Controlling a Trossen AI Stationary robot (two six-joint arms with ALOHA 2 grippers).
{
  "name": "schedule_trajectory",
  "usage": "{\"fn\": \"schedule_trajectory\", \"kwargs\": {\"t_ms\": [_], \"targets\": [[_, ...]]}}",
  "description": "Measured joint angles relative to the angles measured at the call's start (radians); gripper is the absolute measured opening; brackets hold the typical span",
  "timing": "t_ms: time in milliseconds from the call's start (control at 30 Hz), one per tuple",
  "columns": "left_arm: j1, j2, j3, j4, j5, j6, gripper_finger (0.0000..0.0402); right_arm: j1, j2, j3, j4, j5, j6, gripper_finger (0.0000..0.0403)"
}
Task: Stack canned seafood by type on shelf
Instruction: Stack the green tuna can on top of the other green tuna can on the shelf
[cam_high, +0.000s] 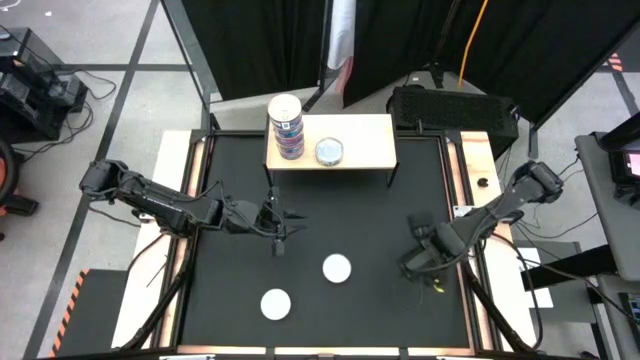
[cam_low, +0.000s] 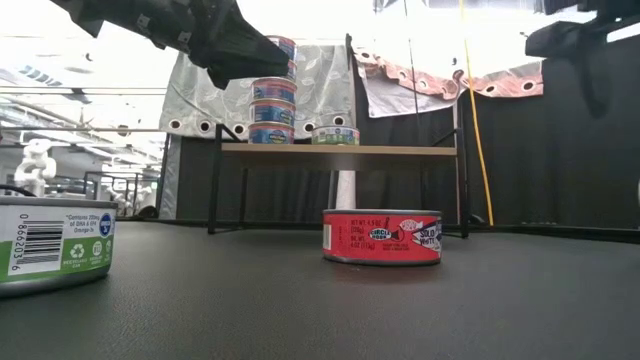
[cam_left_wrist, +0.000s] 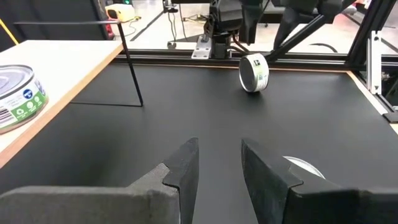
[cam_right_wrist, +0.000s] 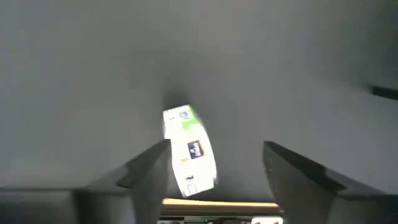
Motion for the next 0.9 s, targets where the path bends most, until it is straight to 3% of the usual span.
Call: {"fn": "schedule_trajectory", "kwargs": {"t_ms": [167, 367, 900], "targets": [[0.000, 0.000, 0.000, -0.003, 0.000, 0.000, 0.0123, -0.058, 0.000, -0.037, 0.043, -0.081, -0.089, 0.0282], [0.000, 0.000, 0.000, -0.008, 0.000, 0.000, 0.0123, -0.065, -0.005, -0.102, 0.081, -0.170, -0.131, 0.0283], [0.000, 0.000, 0.000, -0.008, 0.007, 0.007, 0.0123, -0.103, -0.042, -0.297, 0.194, -0.198, -0.137, 0.0272]]}}
